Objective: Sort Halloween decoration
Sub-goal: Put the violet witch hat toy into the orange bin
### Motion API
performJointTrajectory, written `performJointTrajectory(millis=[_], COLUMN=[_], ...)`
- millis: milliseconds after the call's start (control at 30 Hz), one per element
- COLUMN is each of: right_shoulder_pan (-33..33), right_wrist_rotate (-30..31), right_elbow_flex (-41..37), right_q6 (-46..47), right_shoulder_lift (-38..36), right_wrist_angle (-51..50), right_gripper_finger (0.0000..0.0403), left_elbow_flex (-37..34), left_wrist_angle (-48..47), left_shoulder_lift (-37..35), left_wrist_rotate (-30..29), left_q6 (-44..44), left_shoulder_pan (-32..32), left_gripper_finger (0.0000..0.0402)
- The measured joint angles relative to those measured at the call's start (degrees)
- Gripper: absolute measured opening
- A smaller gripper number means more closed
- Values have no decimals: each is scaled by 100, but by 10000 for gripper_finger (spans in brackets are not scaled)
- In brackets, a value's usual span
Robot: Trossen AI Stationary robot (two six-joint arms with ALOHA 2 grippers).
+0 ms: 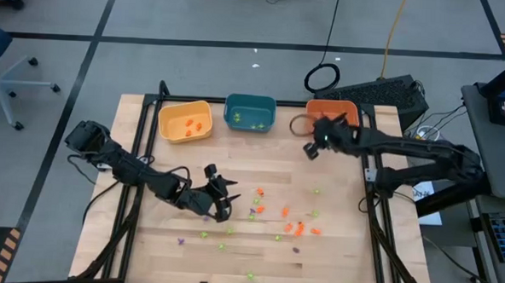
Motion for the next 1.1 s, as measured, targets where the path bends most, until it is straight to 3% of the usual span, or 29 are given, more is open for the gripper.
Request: performJointTrajectory(millis=[233, 500, 900, 1100], right_shoulder_pan=[-1501, -2816, -3354, -3341], right_wrist_rotate=[100, -1005, -984, -866], right_elbow_flex=[0, 0, 0, 0], right_q6=[-710, -1083, -680, -787], right_shoulder_lift=[216, 864, 1832, 1919], right_wrist_angle=[127, 449, 844, 1089], right_gripper_finger=[4, 4, 9, 71], left_elbow_flex=[0, 0, 0, 0], left_wrist_angle=[-2, -7, -7, -9], left_shoulder_lift=[0, 0, 1, 2], left_wrist_rotate=[-1, 1, 1, 152], left_q6=[11, 12, -3, -45], left_shoulder_pan=[115, 136, 136, 136], left_gripper_finger=[191, 191, 191, 191])
